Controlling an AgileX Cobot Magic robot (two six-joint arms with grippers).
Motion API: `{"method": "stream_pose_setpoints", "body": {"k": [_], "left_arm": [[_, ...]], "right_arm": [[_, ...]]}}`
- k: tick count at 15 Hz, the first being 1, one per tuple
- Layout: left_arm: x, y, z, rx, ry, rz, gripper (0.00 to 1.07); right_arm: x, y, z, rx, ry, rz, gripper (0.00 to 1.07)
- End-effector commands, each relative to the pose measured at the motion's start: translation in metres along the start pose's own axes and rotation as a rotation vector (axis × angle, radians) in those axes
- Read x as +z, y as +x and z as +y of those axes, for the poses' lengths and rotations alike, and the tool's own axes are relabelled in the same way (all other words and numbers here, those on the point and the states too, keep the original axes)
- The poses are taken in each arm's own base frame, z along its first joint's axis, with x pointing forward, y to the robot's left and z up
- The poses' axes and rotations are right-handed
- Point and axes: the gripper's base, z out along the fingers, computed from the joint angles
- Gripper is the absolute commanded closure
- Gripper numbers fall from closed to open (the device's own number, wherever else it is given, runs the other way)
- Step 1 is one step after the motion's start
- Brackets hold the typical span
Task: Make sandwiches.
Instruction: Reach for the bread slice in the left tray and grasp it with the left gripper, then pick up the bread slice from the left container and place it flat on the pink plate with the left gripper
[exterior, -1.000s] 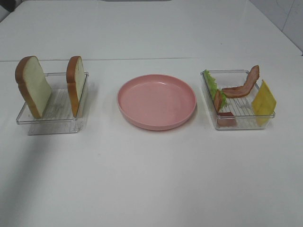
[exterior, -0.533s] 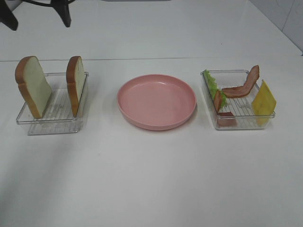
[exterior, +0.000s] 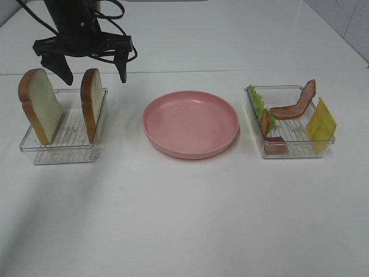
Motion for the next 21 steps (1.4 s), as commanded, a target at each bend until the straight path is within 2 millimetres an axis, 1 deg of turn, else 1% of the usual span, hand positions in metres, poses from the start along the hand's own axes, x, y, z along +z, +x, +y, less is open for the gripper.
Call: {"method": "stream_pose_setpoints", "body": {"k": [1, 3, 5, 6, 8, 9, 10, 11, 14, 15, 17, 18, 19, 21], "left_arm": [[0.013, -0.003, -0.003, -0.012, 0.018, -0.014, 0.09], [0.025, -0.003, -0.003, -0.011, 0.012, -0.007, 0.1], [0.027, -0.003, -0.002, -0.009, 0.004, -0.006, 0.2], [0.027, -0.003, -0.001, -0.022, -0.005, -0.009, 0.4], [0.027, -0.003, -0.001, -0.035, -0.005, -0.009, 0.73], [0.027, -0.004, -0.001, -0.035, -0.009, -0.011, 0.81], [0.027, -0.004, 0.0, -0.033, -0.015, -0.012, 0.99], [0.026, -0.003, 0.0, -0.034, -0.018, -0.011, 1.06], [0.019, -0.004, 0.001, -0.032, -0.034, -0.003, 1.07], [0.013, -0.005, 0.001, -0.028, -0.049, 0.004, 1.07], [-0.008, -0.01, 0.002, -0.023, -0.079, 0.004, 1.07], [-0.028, -0.015, 0.0, -0.021, -0.053, -0.051, 1.07], [-0.037, -0.016, -0.001, -0.021, -0.045, -0.073, 1.07], [-0.062, -0.022, -0.005, -0.027, 0.002, -0.14, 1.07]], "right_arm": [[-0.002, 0.001, -0.001, -0.003, 0.005, -0.024, 0.17], [-0.002, 0.001, -0.001, -0.003, 0.005, -0.024, 0.17], [-0.002, 0.001, -0.001, -0.003, 0.005, -0.024, 0.17], [-0.002, 0.001, -0.001, -0.003, 0.005, -0.024, 0.17], [-0.002, 0.001, -0.001, -0.003, 0.005, -0.024, 0.17], [-0.002, 0.001, -0.001, -0.003, 0.005, -0.024, 0.17], [-0.002, 0.001, -0.001, -0.003, 0.005, -0.024, 0.17], [-0.002, 0.001, -0.001, -0.003, 0.005, -0.024, 0.17], [-0.002, 0.001, -0.001, -0.003, 0.005, -0.024, 0.17], [-0.002, 0.001, -0.001, -0.003, 0.005, -0.024, 0.17], [-0.002, 0.001, -0.001, -0.003, 0.005, -0.024, 0.17], [-0.002, 0.001, -0.001, -0.002, 0.004, -0.024, 0.17], [-0.002, 0.001, -0.001, -0.002, 0.004, -0.024, 0.17], [-0.002, 0.001, -0.001, -0.002, 0.004, -0.024, 0.17]]}}
